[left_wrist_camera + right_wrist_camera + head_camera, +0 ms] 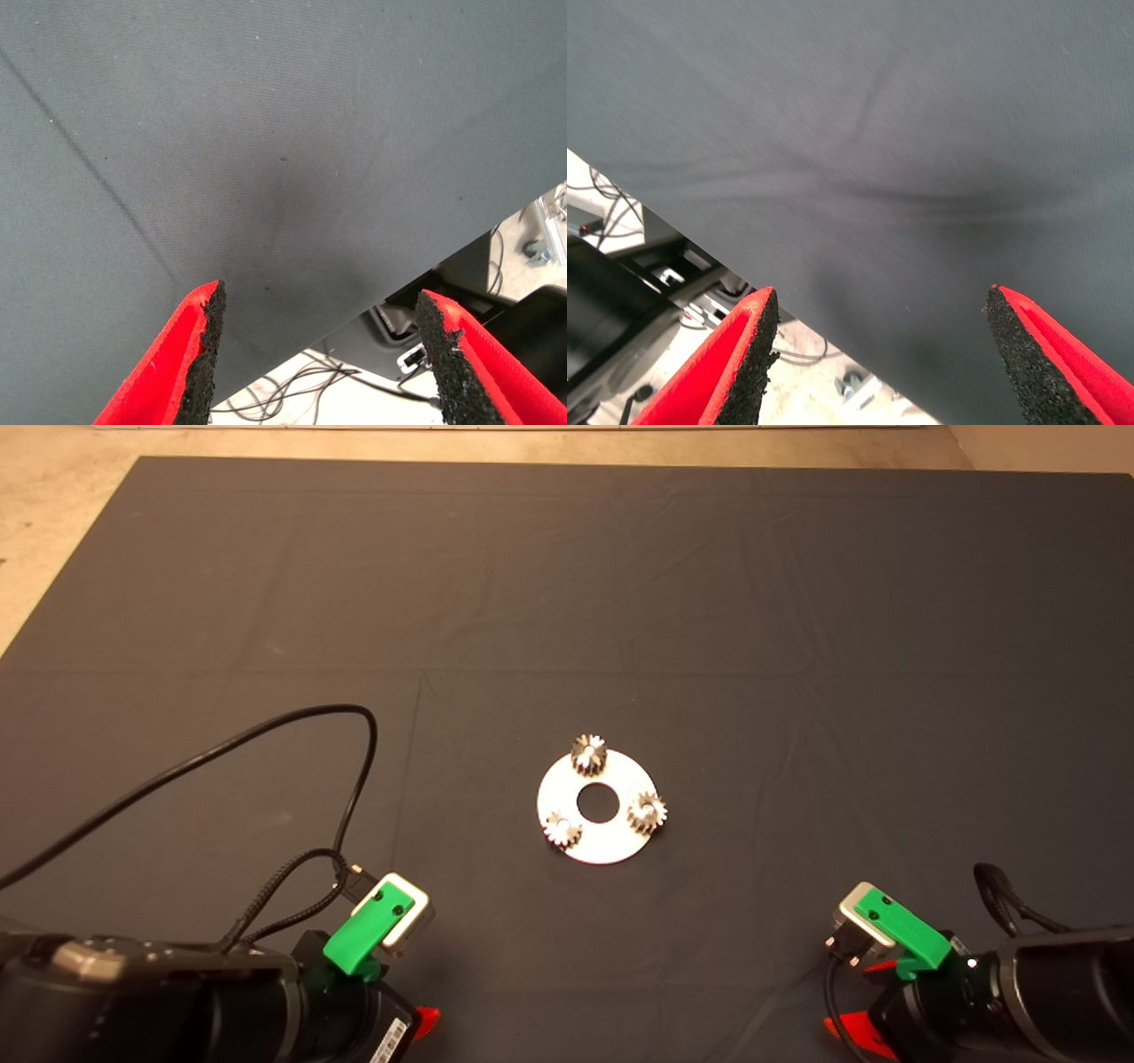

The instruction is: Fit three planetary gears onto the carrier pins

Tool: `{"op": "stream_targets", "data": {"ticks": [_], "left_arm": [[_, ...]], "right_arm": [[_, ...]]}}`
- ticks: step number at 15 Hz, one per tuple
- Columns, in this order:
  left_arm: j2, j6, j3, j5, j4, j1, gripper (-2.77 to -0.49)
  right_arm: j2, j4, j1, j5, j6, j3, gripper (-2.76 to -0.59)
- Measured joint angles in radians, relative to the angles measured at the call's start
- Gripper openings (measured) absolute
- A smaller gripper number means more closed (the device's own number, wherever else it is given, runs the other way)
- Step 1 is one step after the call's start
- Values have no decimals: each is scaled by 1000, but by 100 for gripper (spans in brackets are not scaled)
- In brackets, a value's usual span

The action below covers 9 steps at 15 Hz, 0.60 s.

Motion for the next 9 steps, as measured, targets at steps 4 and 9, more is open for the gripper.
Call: {"op": "stream_targets", "data": {"ticks": [4, 9], "left_arm": [[3, -8, 1, -1, 16, 30, -180], [4, -9, 1, -1, 30, 60, -180]], "right_arm": [[8, 0, 0, 4, 0, 0, -162], [19, 0, 5, 9, 0, 1, -162]]}}
